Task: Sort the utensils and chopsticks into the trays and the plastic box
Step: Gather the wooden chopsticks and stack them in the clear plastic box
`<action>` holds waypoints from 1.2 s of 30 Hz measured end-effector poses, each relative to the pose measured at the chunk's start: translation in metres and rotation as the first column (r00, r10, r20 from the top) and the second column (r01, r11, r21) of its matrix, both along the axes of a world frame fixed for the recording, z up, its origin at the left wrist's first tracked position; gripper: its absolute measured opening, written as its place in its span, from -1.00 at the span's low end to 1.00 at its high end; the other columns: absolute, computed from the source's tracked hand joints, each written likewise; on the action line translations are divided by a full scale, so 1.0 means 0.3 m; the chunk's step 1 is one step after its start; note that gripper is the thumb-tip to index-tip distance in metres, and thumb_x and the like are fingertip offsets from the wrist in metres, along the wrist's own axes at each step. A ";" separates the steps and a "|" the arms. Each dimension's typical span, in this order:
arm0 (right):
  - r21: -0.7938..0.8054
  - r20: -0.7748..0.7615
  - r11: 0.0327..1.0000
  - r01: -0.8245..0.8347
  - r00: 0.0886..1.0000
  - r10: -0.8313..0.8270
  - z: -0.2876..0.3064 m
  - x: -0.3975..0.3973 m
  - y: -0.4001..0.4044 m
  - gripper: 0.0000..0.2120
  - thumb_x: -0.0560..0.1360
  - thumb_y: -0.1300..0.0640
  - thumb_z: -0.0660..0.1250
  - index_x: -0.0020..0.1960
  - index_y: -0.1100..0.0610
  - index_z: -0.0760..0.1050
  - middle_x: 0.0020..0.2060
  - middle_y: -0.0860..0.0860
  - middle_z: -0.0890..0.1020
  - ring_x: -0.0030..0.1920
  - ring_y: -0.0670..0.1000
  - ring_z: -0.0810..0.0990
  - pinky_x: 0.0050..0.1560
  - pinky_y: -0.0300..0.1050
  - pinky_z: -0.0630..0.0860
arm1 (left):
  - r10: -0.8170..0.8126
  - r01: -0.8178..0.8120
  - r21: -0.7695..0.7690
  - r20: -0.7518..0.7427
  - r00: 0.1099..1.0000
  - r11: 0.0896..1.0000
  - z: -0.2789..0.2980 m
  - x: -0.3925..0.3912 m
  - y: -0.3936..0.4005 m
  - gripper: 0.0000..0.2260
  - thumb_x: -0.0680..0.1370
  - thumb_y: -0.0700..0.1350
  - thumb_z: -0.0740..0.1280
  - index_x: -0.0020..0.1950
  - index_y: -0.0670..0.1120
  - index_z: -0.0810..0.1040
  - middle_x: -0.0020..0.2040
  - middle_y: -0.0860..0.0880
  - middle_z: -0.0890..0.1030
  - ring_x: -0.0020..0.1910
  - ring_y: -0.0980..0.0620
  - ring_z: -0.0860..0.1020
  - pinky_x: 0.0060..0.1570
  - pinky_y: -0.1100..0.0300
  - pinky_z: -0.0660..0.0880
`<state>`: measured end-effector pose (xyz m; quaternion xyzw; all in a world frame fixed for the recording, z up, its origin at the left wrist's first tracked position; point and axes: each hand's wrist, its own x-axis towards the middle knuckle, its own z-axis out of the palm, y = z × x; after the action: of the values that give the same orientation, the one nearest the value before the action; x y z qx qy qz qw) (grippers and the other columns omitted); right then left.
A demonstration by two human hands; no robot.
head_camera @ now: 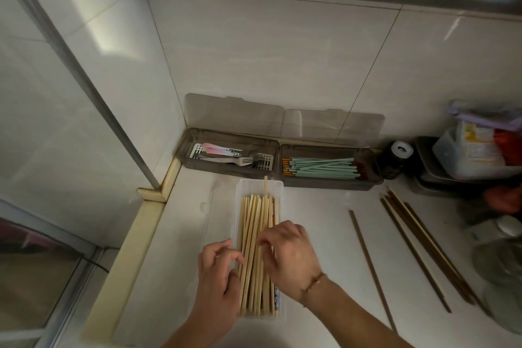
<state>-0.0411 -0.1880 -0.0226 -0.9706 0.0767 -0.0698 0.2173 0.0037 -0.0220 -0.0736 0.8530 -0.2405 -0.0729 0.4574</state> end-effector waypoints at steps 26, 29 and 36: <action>-0.246 -0.482 0.628 0.738 0.469 -0.740 -0.235 -0.463 -0.720 -0.36 0.55 -0.29 -0.04 0.54 -0.10 -0.13 0.55 -0.01 -0.10 0.52 0.18 -0.09 0.43 0.36 0.02 | 0.039 -0.039 -0.001 0.077 0.996 0.999 -0.009 -0.002 -0.010 -0.44 0.40 -0.47 0.29 -0.07 0.26 0.44 0.15 0.08 0.33 0.24 0.06 0.33 0.22 0.20 0.19; -0.256 -0.474 0.640 0.725 0.483 -0.736 -0.276 -0.485 -0.686 -0.36 0.53 -0.33 -0.18 0.53 -0.14 -0.24 0.54 -0.05 -0.19 0.53 0.14 -0.18 0.44 0.38 -0.07 | 0.040 -0.040 -0.002 0.068 0.997 0.999 -0.003 -0.002 -0.014 -0.60 0.38 -0.30 0.20 -0.08 0.23 0.45 0.16 0.06 0.35 0.24 0.06 0.33 0.22 0.21 0.19; -0.259 -0.415 0.649 0.715 0.524 -0.743 -0.320 -0.463 -0.467 -0.37 0.51 -0.31 -0.30 0.53 -0.15 -0.24 0.54 -0.10 -0.23 0.52 0.08 -0.31 0.45 0.28 -0.26 | 0.052 -0.052 -0.003 0.065 0.997 0.999 -0.010 -0.001 -0.017 -0.62 0.35 -0.27 0.16 -0.09 0.23 0.45 0.15 0.06 0.34 0.25 0.05 0.34 0.24 0.19 0.20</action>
<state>-0.1799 -0.3280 -0.1188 -0.8386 0.5251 0.0902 0.1140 0.0034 -0.0270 -0.0765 0.8607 -0.2329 -0.0330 0.4515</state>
